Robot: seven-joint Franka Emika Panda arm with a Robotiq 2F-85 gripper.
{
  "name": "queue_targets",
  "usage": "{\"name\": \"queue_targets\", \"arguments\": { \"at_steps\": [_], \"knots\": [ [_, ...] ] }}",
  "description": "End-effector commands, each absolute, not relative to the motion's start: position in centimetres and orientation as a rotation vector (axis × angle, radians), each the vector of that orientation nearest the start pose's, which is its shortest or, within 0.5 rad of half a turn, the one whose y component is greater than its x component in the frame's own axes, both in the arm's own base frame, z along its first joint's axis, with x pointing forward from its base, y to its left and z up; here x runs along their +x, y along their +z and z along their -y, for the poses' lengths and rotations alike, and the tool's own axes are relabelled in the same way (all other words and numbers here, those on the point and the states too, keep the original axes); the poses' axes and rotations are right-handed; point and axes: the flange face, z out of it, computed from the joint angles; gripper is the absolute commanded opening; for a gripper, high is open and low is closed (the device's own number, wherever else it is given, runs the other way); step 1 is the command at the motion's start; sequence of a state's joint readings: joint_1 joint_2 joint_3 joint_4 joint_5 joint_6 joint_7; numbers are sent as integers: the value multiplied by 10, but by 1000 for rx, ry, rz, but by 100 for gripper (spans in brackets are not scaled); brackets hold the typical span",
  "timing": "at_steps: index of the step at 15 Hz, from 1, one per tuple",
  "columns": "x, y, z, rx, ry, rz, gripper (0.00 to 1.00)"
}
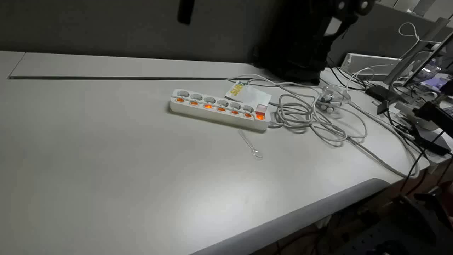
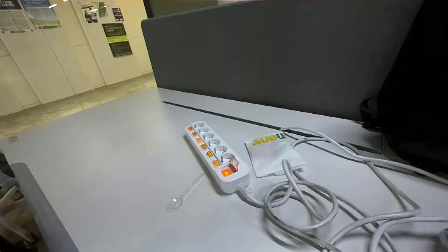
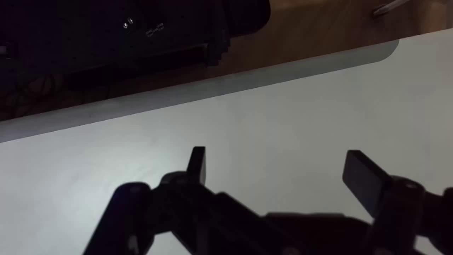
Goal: Turn off the third switch from the left on the adapter
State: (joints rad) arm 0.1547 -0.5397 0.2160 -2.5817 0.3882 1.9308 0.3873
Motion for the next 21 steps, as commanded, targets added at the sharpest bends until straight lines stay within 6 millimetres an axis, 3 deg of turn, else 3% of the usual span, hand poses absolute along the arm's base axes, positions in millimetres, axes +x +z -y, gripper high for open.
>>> {"name": "queue_targets", "arguments": {
  "at_steps": [1, 13, 16, 21],
  "knots": [
    [334, 427, -157, -2923, 282, -311, 100],
    [335, 427, -157, -2942, 255, -320, 100],
    [353, 423, -132, -3024, 87, -421, 100],
    [396, 423, -50, -3140, -254, -572, 100]
  ]
}}
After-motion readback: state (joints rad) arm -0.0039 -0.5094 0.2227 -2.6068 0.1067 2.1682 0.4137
